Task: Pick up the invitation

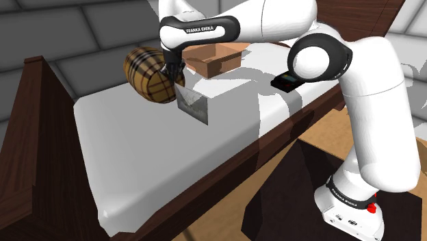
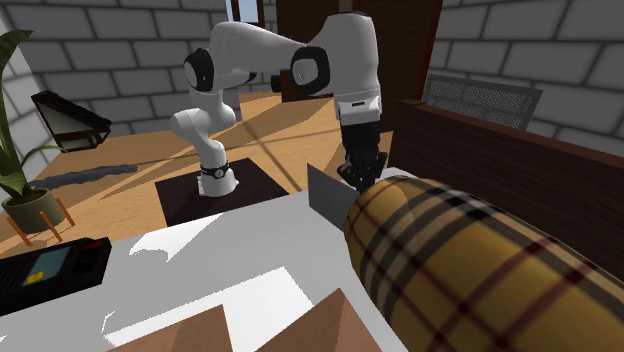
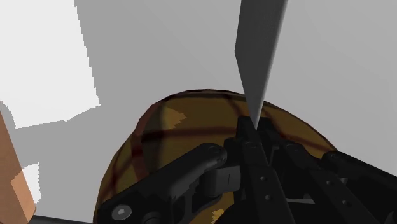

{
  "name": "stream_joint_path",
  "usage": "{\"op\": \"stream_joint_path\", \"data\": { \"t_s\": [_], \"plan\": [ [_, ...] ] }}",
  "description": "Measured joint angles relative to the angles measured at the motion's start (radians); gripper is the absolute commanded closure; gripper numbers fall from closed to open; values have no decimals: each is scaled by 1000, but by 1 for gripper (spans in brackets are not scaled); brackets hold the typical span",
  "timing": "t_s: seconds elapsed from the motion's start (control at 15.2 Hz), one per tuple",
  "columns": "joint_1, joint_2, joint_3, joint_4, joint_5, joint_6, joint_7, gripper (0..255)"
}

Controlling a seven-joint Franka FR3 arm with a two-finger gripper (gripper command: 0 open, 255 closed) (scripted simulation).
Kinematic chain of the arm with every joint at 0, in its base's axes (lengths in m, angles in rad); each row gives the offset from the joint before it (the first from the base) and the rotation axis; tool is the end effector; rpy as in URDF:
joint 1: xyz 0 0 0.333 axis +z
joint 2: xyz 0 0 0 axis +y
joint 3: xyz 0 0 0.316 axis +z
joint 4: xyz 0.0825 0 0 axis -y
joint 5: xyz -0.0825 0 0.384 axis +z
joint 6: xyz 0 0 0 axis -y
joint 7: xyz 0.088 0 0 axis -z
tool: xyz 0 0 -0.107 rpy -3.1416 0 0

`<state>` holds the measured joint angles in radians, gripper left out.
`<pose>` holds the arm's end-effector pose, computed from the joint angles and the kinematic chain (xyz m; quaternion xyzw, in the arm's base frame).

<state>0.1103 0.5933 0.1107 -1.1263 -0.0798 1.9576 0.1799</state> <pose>0.7352 0.1353 0.4920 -0.9925 -0.0179 -0.1196 0.0152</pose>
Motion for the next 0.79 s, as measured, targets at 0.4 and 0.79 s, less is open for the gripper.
{"op": "stream_joint_path", "data": {
  "t_s": [0.4, 0.79],
  "plan": [
    [3, 16, 0, 105, 0, -89, -5, 255],
    [14, 60, -1, 262, -2, -202, -8, 255]
  ]
}}
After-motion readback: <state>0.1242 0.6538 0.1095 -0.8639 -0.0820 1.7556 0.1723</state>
